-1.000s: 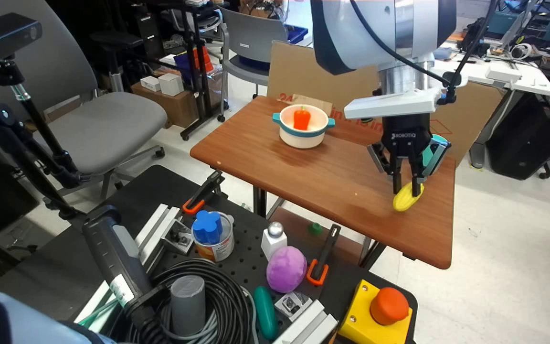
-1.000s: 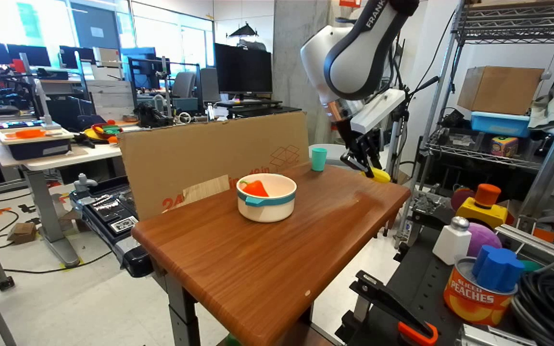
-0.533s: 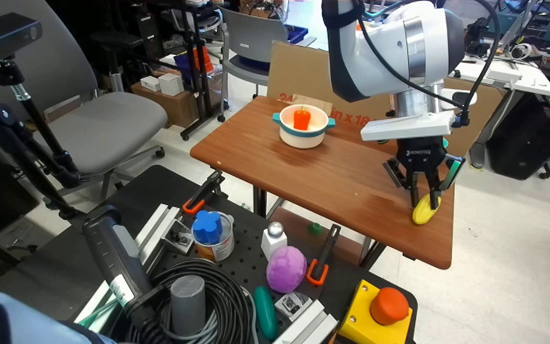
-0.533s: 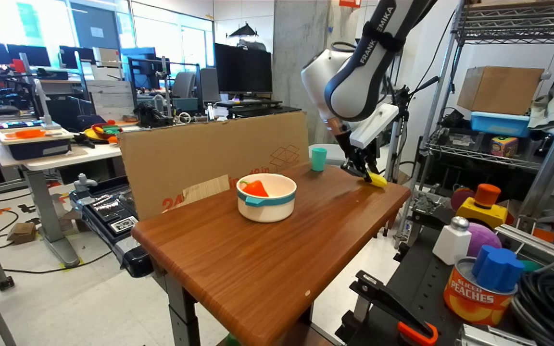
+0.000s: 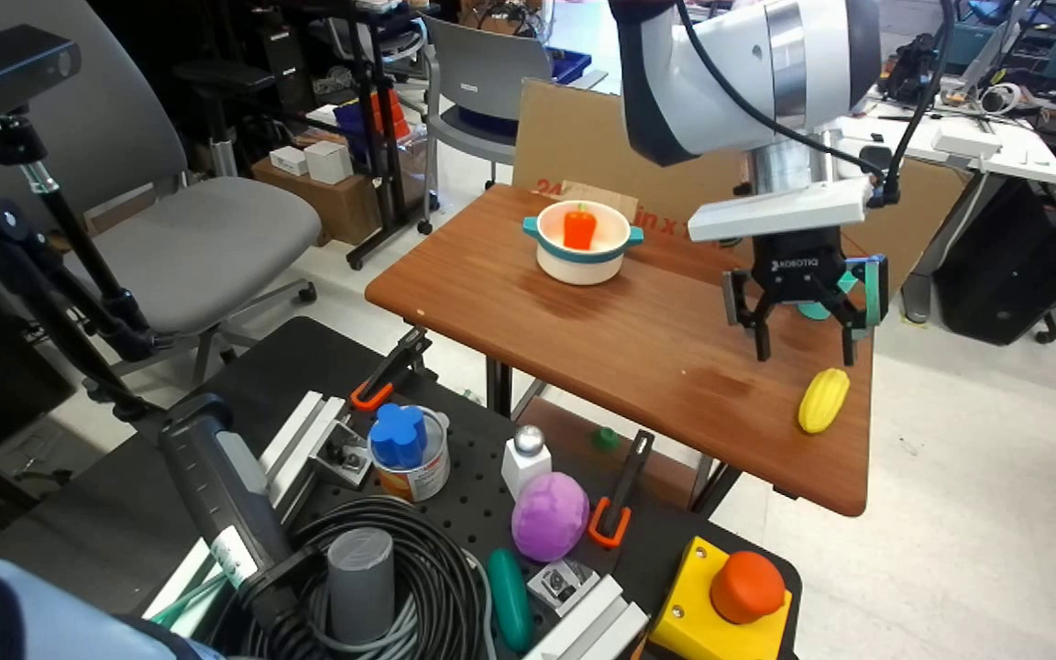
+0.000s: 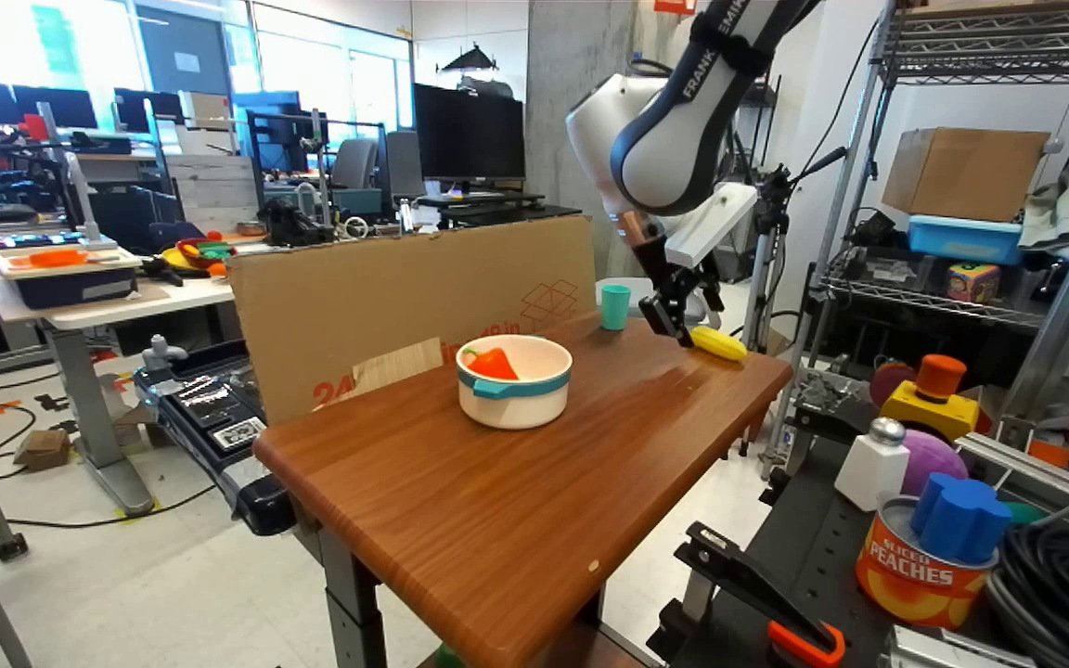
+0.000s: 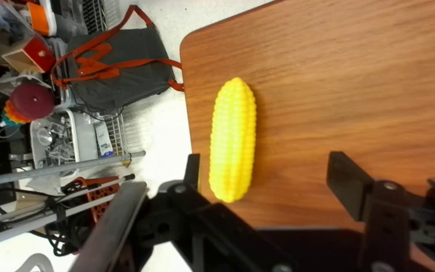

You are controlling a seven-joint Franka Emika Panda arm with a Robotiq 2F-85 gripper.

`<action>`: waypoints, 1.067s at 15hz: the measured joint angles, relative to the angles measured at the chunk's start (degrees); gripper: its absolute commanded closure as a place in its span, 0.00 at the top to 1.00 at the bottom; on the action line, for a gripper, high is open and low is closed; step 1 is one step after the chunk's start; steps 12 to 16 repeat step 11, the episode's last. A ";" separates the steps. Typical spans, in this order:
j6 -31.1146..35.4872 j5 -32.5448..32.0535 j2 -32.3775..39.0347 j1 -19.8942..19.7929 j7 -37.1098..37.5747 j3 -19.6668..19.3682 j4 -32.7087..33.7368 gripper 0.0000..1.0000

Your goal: Pick up the yellow toy and move it to the right.

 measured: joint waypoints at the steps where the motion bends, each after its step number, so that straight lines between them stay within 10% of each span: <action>1: 0.17 1.16 -2.07 -0.01 -1.28 1.29 -0.85 1.00; 7: 0.89 7.41 -16.87 0.52 -3.52 7.62 -9.01 1.00; 16: 1.58 7.41 -17.39 0.19 -3.63 7.58 -10.47 1.00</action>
